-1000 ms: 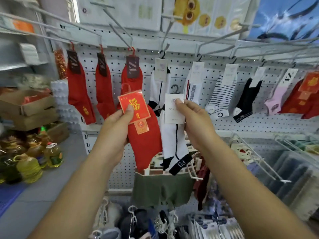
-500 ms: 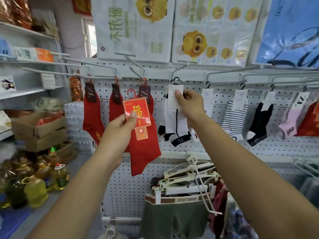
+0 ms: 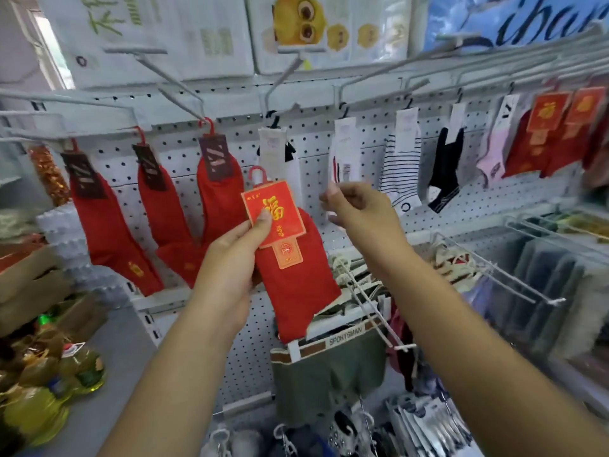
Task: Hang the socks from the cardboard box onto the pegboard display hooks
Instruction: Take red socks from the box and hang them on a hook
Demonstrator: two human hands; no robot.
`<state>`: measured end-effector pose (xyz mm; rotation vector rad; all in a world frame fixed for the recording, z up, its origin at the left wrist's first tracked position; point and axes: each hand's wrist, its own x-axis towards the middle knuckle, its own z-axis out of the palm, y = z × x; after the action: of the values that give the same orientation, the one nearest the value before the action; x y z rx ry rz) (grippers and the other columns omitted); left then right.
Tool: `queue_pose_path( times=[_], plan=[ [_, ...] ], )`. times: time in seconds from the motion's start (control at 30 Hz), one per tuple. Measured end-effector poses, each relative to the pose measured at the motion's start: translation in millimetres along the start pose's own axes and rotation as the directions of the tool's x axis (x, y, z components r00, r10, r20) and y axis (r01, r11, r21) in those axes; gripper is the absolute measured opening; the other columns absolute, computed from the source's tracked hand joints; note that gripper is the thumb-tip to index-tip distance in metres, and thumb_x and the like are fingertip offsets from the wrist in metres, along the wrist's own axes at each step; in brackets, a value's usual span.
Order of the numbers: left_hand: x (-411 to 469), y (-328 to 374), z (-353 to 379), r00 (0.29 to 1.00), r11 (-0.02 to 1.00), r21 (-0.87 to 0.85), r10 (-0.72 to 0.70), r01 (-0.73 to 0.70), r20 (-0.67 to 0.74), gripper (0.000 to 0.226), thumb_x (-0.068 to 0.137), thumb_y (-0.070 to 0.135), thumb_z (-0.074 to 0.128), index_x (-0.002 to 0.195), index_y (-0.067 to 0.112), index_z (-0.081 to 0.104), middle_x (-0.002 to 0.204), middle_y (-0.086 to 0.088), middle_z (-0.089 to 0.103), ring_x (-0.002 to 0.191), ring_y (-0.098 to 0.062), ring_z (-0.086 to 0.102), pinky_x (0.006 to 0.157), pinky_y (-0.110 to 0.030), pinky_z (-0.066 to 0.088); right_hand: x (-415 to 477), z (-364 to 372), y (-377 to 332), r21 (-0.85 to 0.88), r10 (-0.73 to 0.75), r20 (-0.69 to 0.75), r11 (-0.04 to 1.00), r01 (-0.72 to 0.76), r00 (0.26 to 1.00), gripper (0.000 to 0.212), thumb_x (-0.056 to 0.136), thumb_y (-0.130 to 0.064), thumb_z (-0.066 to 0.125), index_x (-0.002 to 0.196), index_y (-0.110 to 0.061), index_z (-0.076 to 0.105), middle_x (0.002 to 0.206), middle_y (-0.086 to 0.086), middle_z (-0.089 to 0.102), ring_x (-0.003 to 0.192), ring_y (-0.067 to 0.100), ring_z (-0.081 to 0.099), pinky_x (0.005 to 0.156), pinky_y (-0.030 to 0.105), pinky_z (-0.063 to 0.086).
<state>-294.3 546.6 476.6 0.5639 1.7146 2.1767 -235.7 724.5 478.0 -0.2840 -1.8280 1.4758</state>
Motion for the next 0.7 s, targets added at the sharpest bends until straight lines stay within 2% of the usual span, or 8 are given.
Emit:
queue_pose_path(
  times=[0.07,0.13,0.27,0.37,0.43,0.5,0.57,0.7],
  plan=[
    [-0.9,-11.8,22.9,0.997,0.999,0.000,-0.044,0.044,0.070,0.023,0.094,0.039,0.068,0.100,0.022,0.081,0.104,-0.003,0.080,0.100,-0.021,0.075,0.093,-0.042,0.055,-30.6,-25.5,6.8,0.058,0.055,-0.001,0.997,-0.055,0.999,0.029,0.098,-0.045,0.059,0.104,-0.019,0.070,0.099,-0.007,0.078,0.096,0.007,0.073,0.087,0.030,0.059],
    [-5.7,-24.5,52.6,0.985,0.996,0.005,-0.084,0.084,0.149,0.022,0.094,0.038,0.068,0.094,0.022,0.082,0.103,-0.004,0.080,0.096,-0.020,0.075,0.091,-0.041,0.054,-57.3,-55.9,8.8,0.040,0.098,-0.032,0.994,-0.097,0.995,0.031,0.098,-0.051,0.056,0.104,-0.025,0.072,0.099,-0.012,0.077,0.095,0.002,0.072,0.083,0.027,0.059],
    [-25.4,-50.5,126.7,0.939,0.987,0.050,-0.162,0.154,0.305,0.024,0.092,0.044,0.068,0.092,0.024,0.082,0.101,-0.003,0.080,0.089,-0.018,0.074,0.084,-0.039,0.054,-100.5,-133.6,6.0,-0.053,0.174,-0.078,0.983,-0.178,0.982,0.043,0.094,-0.063,0.053,0.105,-0.026,0.074,0.104,-0.009,0.076,0.101,0.009,0.072,0.095,0.042,0.056],
    [-44.5,-66.7,189.7,0.885,0.979,0.067,-0.201,0.191,0.419,0.027,0.083,0.048,0.071,0.091,0.025,0.083,0.099,-0.004,0.080,0.080,-0.014,0.074,0.070,-0.030,0.057,-120.6,-198.3,3.2,-0.030,0.196,-0.134,0.979,-0.202,0.971,0.043,0.090,-0.059,0.061,0.104,-0.021,0.075,0.102,-0.003,0.078,0.100,0.015,0.073,0.098,0.047,0.055],
    [-58.2,-76.2,235.2,0.849,0.975,0.090,-0.221,0.203,0.479,0.035,0.081,0.048,0.071,0.098,0.019,0.082,0.101,-0.006,0.080,0.081,-0.015,0.075,0.062,-0.026,0.059,-128.9,-242.7,4.8,-0.002,0.214,-0.175,0.976,-0.218,0.961,0.039,0.087,-0.054,0.067,0.101,-0.018,0.075,0.097,0.000,0.079,0.094,0.017,0.075,0.093,0.045,0.058],
    [-72.6,-85.6,282.7,0.833,0.968,0.107,-0.248,0.225,0.494,0.038,0.085,0.046,0.071,0.104,0.014,0.080,0.103,-0.008,0.079,0.085,-0.018,0.075,0.067,-0.029,0.062,-133.8,-289.3,8.1,0.011,0.221,-0.188,0.975,-0.223,0.957,0.027,0.090,-0.042,0.071,0.095,-0.016,0.075,0.092,0.004,0.079,0.085,0.017,0.075,0.082,0.038,0.061],
    [-84.4,-93.8,329.8,0.827,0.965,0.105,-0.261,0.241,0.498,0.034,0.085,0.045,0.072,0.099,0.015,0.081,0.101,-0.008,0.080,0.083,-0.017,0.075,0.066,-0.030,0.061,-135.3,-338.1,11.1,0.015,0.214,-0.207,0.976,-0.216,0.955,0.020,0.091,-0.035,0.072,0.089,-0.015,0.075,0.088,0.008,0.079,0.079,0.017,0.073,0.074,0.036,0.057],
    [-99.0,-107.5,412.3,0.863,0.975,0.061,-0.216,0.212,0.458,0.029,0.093,0.039,0.068,0.092,0.014,0.081,0.093,-0.007,0.080,0.077,-0.016,0.076,0.059,-0.025,0.059,-134.6,-435.9,21.1,-0.011,0.187,-0.282,0.980,-0.199,0.941,0.027,0.090,-0.038,0.074,0.094,-0.011,0.075,0.091,0.012,0.078,0.082,0.023,0.073,0.079,0.042,0.056]
  ],
)
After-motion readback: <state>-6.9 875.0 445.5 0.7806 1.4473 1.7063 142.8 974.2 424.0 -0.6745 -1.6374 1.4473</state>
